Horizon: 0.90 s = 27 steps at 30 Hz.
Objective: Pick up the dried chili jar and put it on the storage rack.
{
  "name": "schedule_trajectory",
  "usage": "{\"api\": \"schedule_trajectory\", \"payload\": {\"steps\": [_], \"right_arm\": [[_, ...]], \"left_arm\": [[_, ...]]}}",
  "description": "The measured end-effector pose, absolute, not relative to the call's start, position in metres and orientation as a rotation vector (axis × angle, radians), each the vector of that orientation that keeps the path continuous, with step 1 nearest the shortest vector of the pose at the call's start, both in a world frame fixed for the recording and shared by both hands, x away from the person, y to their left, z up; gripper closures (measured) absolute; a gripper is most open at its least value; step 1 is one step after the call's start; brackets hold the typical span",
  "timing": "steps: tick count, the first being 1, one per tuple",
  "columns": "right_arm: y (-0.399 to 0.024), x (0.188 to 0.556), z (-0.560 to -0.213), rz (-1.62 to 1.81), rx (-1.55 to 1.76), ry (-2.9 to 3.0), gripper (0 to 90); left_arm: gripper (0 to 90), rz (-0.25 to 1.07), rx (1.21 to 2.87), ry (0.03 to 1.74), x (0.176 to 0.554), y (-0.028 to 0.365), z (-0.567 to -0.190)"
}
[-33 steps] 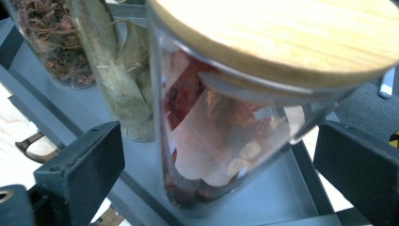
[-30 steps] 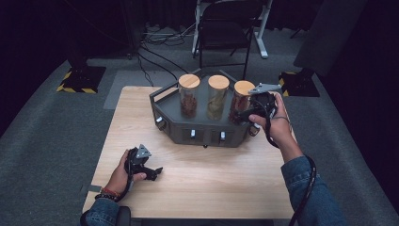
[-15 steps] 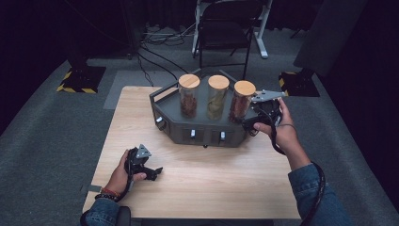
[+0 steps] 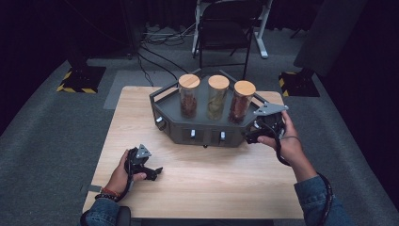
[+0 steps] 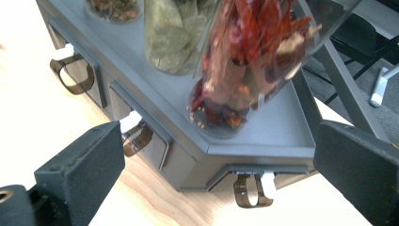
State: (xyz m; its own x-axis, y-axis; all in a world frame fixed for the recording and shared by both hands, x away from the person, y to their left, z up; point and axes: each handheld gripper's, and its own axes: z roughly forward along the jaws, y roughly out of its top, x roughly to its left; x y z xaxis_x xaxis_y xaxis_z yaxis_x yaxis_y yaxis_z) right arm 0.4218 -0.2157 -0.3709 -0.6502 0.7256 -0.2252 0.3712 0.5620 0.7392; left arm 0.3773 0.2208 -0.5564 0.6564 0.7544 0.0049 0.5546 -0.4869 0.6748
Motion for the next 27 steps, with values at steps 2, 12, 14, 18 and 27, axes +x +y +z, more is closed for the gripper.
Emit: {"api": "schedule_trajectory", "payload": {"steps": [2,12,14,18,27], "right_arm": [[-0.218,0.418,-0.374,0.913,0.875,2.288,2.3],[-0.231,0.399,-0.392,0.876,0.846,2.289,2.4],[-0.234,0.395,-0.398,0.868,0.837,2.301,2.5],[-0.241,0.385,-0.412,0.852,0.833,2.299,2.5],[-0.257,0.372,-0.44,0.848,0.855,2.314,2.5]], "left_arm": [[0.4,0.398,2.221,1.01,0.377,0.221,-0.556],[0.3,0.398,2.222,1.009,0.377,0.221,-0.556],[0.4,0.398,2.221,1.009,0.377,0.221,-0.556],[0.3,0.398,2.221,1.011,0.377,0.221,-0.556],[0.3,0.397,2.222,1.011,0.377,0.221,-0.556]]}}
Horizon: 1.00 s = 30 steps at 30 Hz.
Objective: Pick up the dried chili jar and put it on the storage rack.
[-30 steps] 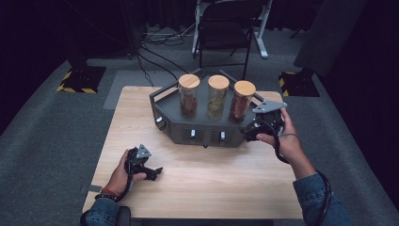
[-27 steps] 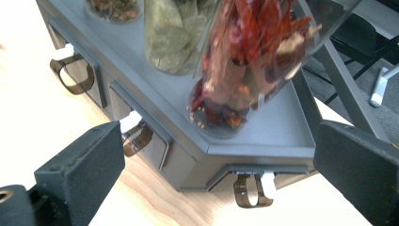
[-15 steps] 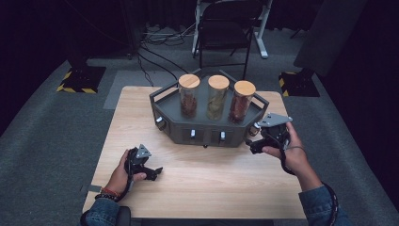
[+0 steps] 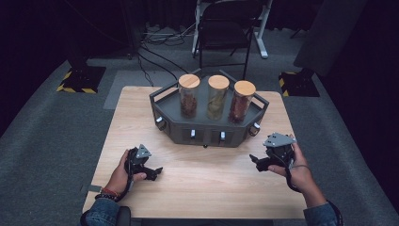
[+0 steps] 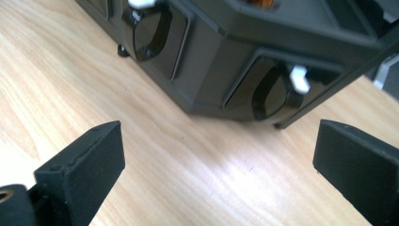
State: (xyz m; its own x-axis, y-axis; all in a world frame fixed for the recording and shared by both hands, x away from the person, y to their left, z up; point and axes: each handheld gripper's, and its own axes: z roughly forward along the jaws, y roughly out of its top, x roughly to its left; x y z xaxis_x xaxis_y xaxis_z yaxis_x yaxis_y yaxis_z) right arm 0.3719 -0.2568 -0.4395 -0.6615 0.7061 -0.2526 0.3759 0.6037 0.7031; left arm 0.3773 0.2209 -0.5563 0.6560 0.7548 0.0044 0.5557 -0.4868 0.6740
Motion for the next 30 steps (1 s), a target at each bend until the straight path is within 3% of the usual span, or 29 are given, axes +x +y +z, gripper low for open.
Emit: {"api": "schedule_trajectory", "payload": {"steps": [30], "right_arm": [[-0.312,0.338,-0.551,0.781,1.073,2.349,1.5]], "left_arm": [[0.2,0.396,2.219,1.012,0.377,0.22,-0.556]]}}
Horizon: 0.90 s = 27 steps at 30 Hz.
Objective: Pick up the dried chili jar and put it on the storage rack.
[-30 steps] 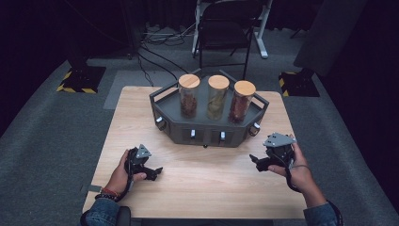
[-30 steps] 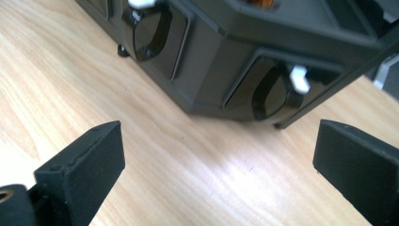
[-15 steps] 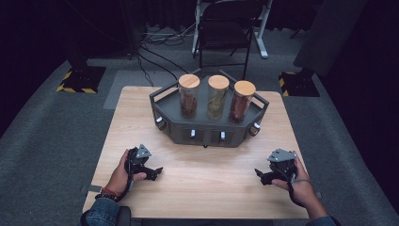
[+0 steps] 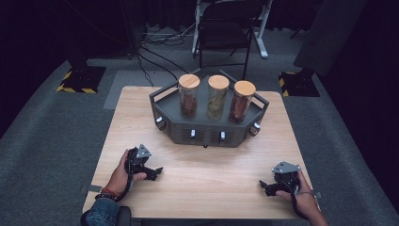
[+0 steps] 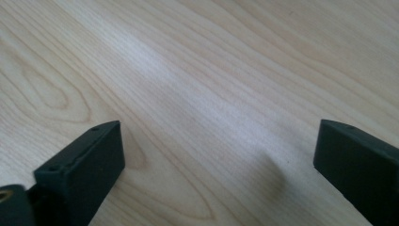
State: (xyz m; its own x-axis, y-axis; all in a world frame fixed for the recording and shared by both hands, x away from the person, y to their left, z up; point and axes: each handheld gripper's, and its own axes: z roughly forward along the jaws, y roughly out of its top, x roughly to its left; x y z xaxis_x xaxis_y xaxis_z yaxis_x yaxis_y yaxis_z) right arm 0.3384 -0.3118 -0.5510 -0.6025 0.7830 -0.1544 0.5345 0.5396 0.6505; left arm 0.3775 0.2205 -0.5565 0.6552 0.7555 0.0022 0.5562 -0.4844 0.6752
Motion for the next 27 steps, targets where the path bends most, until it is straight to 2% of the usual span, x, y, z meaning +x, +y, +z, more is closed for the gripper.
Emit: {"api": "schedule_trajectory", "payload": {"steps": [8,27], "right_arm": [[-0.333,0.335,-0.562,0.962,1.189,2.341,0.3],[-0.334,0.334,-0.563,0.981,1.183,2.335,0.0]], "left_arm": [[0.2,0.396,2.219,1.012,0.377,0.22,-0.556],[0.1,0.396,2.219,1.012,0.377,0.22,-0.557]]}}
